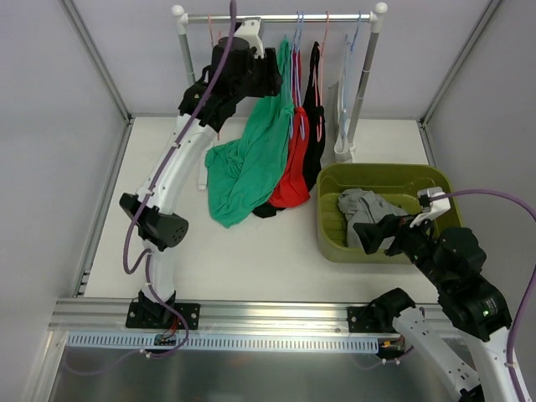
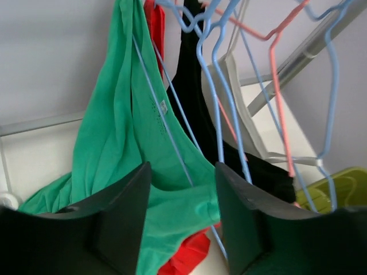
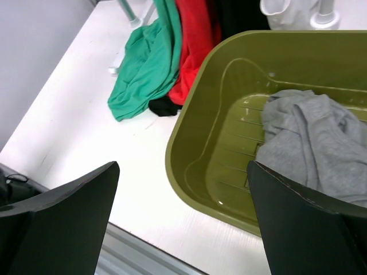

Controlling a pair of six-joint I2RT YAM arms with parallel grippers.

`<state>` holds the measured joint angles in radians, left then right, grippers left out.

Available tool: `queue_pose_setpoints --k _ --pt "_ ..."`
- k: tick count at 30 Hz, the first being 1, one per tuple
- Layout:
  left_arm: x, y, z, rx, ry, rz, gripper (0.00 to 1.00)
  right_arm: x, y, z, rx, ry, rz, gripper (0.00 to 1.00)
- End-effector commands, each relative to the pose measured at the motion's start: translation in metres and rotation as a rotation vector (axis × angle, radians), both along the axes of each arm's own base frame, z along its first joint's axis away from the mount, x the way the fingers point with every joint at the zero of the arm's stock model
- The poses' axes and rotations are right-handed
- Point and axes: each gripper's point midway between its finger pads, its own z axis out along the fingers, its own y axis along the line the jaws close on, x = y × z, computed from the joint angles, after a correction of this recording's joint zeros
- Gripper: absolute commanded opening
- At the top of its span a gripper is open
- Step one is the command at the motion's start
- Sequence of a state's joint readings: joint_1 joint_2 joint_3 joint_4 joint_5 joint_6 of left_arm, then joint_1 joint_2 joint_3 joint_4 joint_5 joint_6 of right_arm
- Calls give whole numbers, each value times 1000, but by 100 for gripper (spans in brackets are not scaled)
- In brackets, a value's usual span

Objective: Remove the tank top from the hanger

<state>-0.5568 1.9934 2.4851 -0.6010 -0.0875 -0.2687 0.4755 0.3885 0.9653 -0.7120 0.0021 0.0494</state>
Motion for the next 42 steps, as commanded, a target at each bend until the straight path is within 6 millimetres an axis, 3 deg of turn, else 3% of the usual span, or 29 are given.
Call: queue_pose_setpoints --k 1,5,12,16,27,29,34,36,42 --pt "9 -14 28 -69 -110 -37 47 -10 15 1 57 -3 88 100" --pt "20 -30 8 -94 -79 -72 48 -13 22 -11 58 28 130 100" --pt "29 -37 -17 -101 -29 -70 49 -17 23 -17 39 27 153 99" --pt "28 -40 -18 -114 -29 -86 48 -19 23 -15 38 21 159 99" --pt "44 -42 -37 -65 -37 -69 29 -19 22 -13 43 17 158 99" --pt "47 -38 -36 -52 -50 -45 17 -19 23 -14 41 23 160 99" --pt "47 -30 -21 -44 -91 -13 9 -17 23 -17 37 28 154 99" --pt "45 -26 -15 -45 -103 2 1 -16 22 -18 33 31 151 99" --pt "26 6 35 -80 -184 98 0 -12 23 -22 26 43 143 100"
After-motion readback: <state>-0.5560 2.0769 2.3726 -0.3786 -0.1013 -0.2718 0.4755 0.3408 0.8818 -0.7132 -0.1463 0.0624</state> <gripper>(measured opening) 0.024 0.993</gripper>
